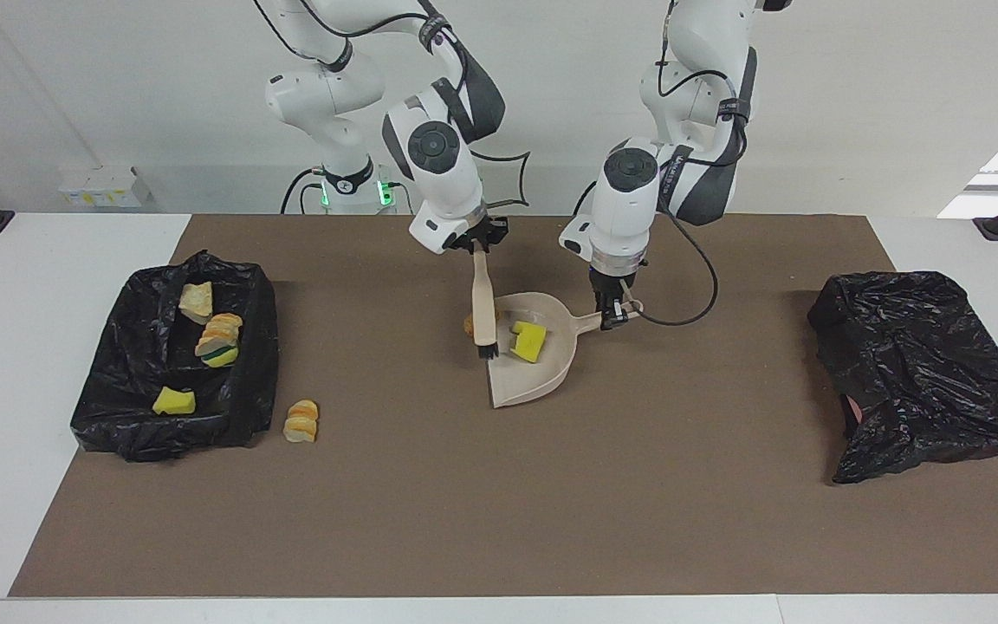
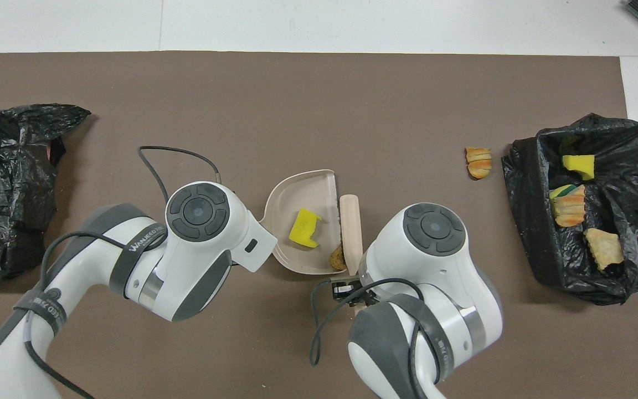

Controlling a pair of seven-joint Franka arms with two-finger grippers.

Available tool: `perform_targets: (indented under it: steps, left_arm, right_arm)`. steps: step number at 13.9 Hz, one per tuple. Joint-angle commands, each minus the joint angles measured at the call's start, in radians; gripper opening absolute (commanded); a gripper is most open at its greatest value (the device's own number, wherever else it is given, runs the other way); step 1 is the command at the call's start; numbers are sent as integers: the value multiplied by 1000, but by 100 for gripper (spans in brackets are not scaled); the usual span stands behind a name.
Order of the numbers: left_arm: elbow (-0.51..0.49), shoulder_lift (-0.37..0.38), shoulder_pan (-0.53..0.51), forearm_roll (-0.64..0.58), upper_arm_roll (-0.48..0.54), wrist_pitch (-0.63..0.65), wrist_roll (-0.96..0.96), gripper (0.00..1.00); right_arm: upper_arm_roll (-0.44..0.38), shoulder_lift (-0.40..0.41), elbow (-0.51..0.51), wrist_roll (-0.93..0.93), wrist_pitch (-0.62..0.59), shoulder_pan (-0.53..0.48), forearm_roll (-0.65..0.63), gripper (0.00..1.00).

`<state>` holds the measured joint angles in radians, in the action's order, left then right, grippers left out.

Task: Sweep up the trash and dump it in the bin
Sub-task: 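Move the brush to the pastries beside the bag with the right gripper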

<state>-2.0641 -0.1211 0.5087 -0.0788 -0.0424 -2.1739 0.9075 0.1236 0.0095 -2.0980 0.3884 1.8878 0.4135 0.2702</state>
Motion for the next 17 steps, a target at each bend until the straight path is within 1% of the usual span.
perform_targets:
  steps: [1,3,4,6,8,9,10,12,13,14,17]
  left_arm:
    - [-40,27,-16,-10,-2,-29,48,0]
    - [-51,29,-35,-10,-2,-29,79,0]
    - [-51,29,-38,-10,-2,-29,91,0]
    - [-51,28,-38,-10,-1,-30,103,0]
    - [-51,29,-36,-10,-1,-27,117,0]
    - [-51,31,-36,-10,-1,-18,135,0]
    - [-53,34,-32,-10,-2,-8,149,0]
    - [-74,50,-13,-10,-2,13,151,0]
    - [-88,58,-7,-10,-2,8,146,0]
    - [-90,61,2,-10,-2,11,142,0]
    - [-96,61,2,-9,-2,-6,140,0]
  right_arm:
    - [7,-29,7,4,-38,-28,-107,0]
    - [7,-28,3,12,-56,-77,-291,0]
    - [8,-25,4,12,-74,-129,-343,0]
    - [10,-14,-4,-8,-75,-223,-426,0]
    - [10,29,7,-11,-64,-266,-572,0]
    - [10,53,25,-14,-64,-283,-630,0]
    - [10,94,64,-16,-75,-295,-691,0]
    - [11,138,134,-61,-85,-352,-732,0]
    - [10,185,177,-81,-101,-361,-732,0]
    - [10,207,200,-88,-101,-369,-735,0]
    - [10,251,204,-123,-90,-394,-729,0]
